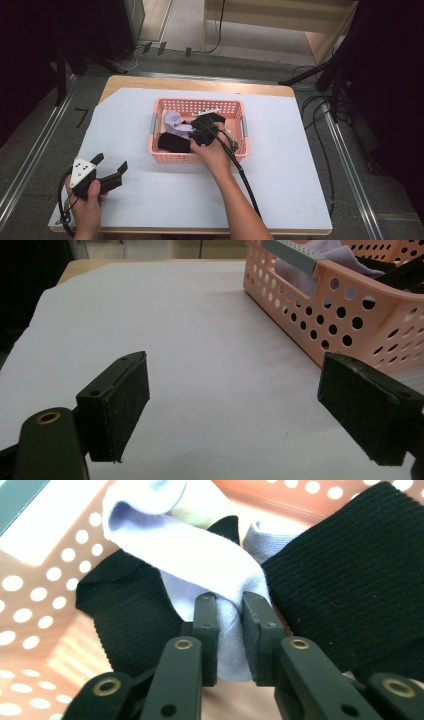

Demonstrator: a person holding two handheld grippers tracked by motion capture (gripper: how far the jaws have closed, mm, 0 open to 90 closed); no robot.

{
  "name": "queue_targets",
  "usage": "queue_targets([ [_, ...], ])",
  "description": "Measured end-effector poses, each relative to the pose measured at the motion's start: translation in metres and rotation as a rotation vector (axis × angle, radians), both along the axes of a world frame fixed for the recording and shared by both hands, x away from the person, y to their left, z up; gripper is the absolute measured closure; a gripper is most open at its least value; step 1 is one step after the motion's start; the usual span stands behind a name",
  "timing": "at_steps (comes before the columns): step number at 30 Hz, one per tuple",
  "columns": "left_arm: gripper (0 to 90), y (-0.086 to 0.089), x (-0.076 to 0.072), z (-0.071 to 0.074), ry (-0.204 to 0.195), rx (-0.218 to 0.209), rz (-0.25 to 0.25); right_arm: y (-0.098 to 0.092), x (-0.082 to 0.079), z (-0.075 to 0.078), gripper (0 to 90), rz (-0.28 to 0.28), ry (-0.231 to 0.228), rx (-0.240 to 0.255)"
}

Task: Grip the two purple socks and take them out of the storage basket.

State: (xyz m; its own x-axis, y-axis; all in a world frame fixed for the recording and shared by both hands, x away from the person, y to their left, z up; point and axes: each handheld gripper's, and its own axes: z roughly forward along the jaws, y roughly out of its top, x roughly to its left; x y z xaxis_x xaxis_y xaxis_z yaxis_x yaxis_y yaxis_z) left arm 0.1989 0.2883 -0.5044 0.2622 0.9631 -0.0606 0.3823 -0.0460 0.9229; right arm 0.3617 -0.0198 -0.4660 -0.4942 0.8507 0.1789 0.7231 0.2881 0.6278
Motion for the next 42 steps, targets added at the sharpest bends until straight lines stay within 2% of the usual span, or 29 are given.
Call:
queue_targets([
  [3,14.3,0.000,0.000,0.000,0.001,0.001,0.000,-0.001,0.001,0.000,74.3,-0.003,0.012,0.006],
  [5,14.3,0.000,0.000,0.000,0.003,0.000,-0.001,-0.003,0.001,0.000,82.4,-0.004,0.012,0.012],
  [6,14.3,0.000,0.000,0.000,0.003,0.000,-0.001,-0.005,0.001,0.001,88.7,0.007,0.016,0.035],
  [13,14.3,0.001,0.000,0.000,0.004,-0.007,0.001,-0.007,0.001,0.005,89.3,-0.015,-0.015,0.084],
  [14,14.3,0.001,0.000,0.000,0.004,-0.007,0.000,-0.004,0.003,0.006,80.8,0.005,-0.010,0.105],
  [15,14.3,0.001,0.001,0.000,0.004,-0.008,-0.002,-0.004,0.003,0.006,80.8,0.005,-0.010,0.105],
  [16,14.3,0.001,0.001,0.000,0.005,-0.008,-0.001,-0.002,0.003,0.008,73.0,0.014,-0.023,0.096],
  [17,14.3,0.001,0.001,0.000,0.005,-0.009,-0.002,0.001,0.004,0.008,66.0,0.033,-0.063,0.071],
  [18,14.3,0.001,0.001,0.000,0.004,-0.009,-0.001,0.005,0.004,0.010,62.6,0.040,-0.075,0.040],
  [21,14.3,0.001,0.001,0.000,0.006,-0.009,-0.002,0.016,0.004,0.012,54.2,0.081,-0.083,0.016],
  [23,14.3,0.001,0.001,0.000,0.005,-0.006,-0.002,0.024,0.006,0.011,53.5,0.081,-0.081,-0.049],
  [24,14.3,0.001,0.000,0.000,0.005,-0.004,-0.001,0.029,0.006,0.012,55.5,0.071,-0.067,-0.075],
  [26,14.3,0.001,0.001,0.000,0.004,-0.006,-0.001,0.034,0.010,0.011,60.2,0.078,-0.043,-0.088],
  [27,14.3,0.001,0.000,0.000,0.004,-0.006,-0.001,0.039,0.012,0.012,69.9,0.062,-0.032,-0.108],
  [28,14.3,0.000,0.000,0.000,0.004,-0.006,-0.001,0.039,0.012,0.012,69.9,0.062,-0.032,-0.108],
  [29,14.3,0.001,0.001,0.000,0.004,-0.006,-0.001,0.041,0.012,0.013,75.1,0.058,-0.027,-0.116],
  [30,14.3,0.001,0.001,0.000,0.005,-0.007,-0.003,0.042,0.013,0.012,88.2,0.072,-0.017,-0.113],
  [32,14.3,0.001,0.001,0.000,0.005,-0.009,-0.003,0.041,0.013,0.012,89.4,0.076,-0.016,-0.105],
  [35,14.3,0.001,0.001,0.000,0.008,-0.008,-0.002,0.036,0.009,0.015,89.9,0.079,-0.055,-0.048],
  [36,14.3,0.001,0.001,0.000,0.008,-0.009,-0.002,0.031,0.006,0.017,90.0,0.060,-0.100,-0.011],
  [38,14.3,0.001,0.001,0.000,0.008,-0.010,-0.002,0.024,0.003,0.021,90.0,0.041,-0.162,0.025],
  [42,14.3,0.001,0.001,0.000,0.009,-0.009,-0.003,0.006,-0.004,0.028,90.0,-0.012,-0.260,0.107],
])
